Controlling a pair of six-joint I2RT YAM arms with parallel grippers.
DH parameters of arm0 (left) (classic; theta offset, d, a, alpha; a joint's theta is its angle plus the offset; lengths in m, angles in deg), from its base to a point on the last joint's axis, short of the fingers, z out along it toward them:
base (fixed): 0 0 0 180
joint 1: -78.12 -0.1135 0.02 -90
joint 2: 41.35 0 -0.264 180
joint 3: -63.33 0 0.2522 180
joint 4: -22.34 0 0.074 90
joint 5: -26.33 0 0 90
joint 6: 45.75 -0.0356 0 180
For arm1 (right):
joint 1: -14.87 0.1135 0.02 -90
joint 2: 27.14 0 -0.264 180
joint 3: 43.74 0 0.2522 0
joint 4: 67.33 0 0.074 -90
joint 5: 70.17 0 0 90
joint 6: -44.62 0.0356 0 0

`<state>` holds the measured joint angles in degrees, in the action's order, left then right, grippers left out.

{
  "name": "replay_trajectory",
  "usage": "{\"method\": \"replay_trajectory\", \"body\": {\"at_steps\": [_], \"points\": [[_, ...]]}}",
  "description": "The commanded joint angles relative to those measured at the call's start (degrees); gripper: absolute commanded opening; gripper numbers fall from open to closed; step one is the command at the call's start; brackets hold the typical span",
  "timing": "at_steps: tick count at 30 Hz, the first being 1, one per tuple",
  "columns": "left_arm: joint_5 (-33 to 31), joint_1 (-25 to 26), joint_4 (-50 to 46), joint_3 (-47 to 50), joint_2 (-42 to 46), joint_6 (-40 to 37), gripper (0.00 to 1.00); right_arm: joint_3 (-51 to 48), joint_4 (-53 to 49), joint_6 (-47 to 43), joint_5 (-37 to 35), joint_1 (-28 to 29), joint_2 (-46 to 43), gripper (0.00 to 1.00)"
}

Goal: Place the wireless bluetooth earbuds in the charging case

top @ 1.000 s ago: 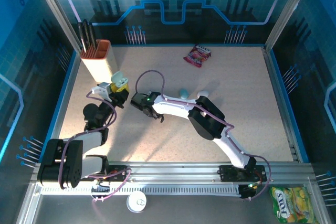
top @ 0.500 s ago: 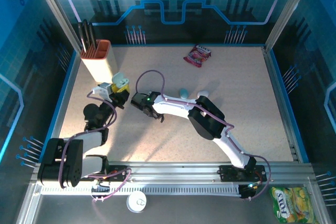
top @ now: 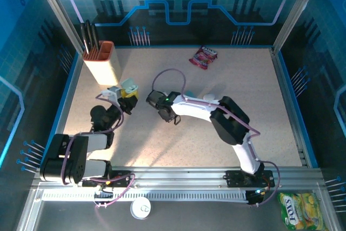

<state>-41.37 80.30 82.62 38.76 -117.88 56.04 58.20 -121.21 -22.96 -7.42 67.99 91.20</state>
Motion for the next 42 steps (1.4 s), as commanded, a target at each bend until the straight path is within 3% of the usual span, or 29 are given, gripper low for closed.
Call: {"method": "replay_trajectory", "body": {"at_steps": [1, 5, 14, 25, 42], "points": [[-1.0, 3.8, 2.9, -2.2, -1.9, -5.6, 0.36, -4.6, 7.5, 2.9, 6.9, -1.2, -8.2, 0.23], [-4.7, 8.9, 2.9, -3.4, -4.6, -10.8, 0.36, -10.0, 11.7, 4.2, 12.4, -2.6, -16.1, 0.23], [-5.9, 16.6, 6.3, -5.7, -10.7, -16.6, 0.36, -18.7, 22.4, 8.6, 30.5, -7.0, -29.7, 0.23], [-4.7, 23.1, 6.3, -8.9, -13.5, -18.5, 0.36, -21.3, 31.7, 12.4, 41.4, -10.3, -35.4, 0.21], [-5.7, 27.0, 6.3, -11.4, -13.6, -17.3, 0.35, -21.5, 32.6, 12.9, 42.6, -12.8, -33.0, 0.21]]}}
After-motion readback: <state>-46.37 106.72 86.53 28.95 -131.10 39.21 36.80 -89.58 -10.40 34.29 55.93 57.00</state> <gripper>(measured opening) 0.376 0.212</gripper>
